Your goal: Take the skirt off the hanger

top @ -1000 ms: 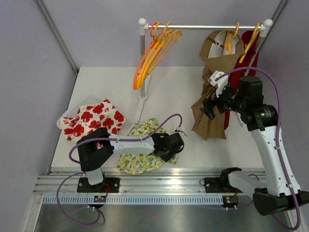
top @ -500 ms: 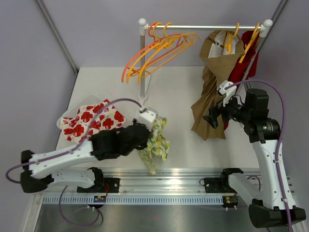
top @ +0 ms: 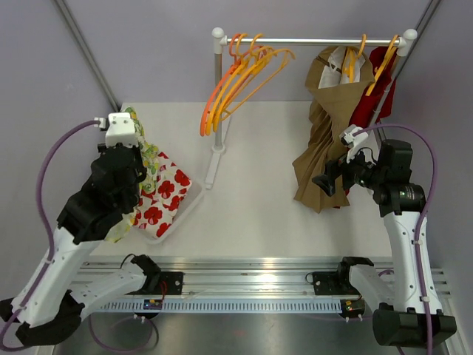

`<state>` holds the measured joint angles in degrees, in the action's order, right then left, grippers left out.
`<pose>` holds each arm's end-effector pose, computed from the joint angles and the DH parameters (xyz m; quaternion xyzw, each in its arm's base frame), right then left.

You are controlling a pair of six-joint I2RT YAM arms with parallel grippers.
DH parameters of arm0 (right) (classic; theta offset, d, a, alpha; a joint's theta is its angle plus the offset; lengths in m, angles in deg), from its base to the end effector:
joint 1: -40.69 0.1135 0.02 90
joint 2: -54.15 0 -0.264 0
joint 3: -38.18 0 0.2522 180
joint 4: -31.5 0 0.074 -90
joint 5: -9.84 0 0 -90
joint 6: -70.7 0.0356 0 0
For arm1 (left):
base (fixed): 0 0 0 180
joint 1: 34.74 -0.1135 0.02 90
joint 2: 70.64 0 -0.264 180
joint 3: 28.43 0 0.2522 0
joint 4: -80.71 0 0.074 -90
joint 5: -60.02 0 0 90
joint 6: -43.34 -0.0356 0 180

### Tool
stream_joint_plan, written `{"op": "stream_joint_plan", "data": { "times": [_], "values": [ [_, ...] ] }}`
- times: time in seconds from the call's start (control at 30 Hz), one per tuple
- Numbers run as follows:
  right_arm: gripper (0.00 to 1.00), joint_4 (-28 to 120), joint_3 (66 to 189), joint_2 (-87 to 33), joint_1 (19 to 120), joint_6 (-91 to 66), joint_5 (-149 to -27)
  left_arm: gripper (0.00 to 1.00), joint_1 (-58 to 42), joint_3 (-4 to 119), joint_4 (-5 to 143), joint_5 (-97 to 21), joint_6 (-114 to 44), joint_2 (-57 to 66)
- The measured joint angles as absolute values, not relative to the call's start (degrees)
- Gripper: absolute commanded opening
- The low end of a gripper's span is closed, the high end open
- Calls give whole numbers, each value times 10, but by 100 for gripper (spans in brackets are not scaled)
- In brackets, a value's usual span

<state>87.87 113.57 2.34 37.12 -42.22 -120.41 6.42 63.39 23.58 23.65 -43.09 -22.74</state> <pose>0.1741 0.0122 0.3671 -0.3009 0.7849 0.1910 0.5068 0.1072 -0.0556 0.4626 -0.0399 0.7524 0.1161 0.6471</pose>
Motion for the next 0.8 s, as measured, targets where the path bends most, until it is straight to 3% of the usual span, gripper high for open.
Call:
{"op": "stream_joint_plan", "data": {
  "times": [0.53, 0.8],
  "values": [
    [99, 874, 1136, 24, 357, -420, -1249, 0, -361, 401, 313, -174, -337, -121],
    [99, 896, 1143, 25, 357, -439, -1271, 0, -394, 366, 412, -336, -231, 90]
  ]
}}
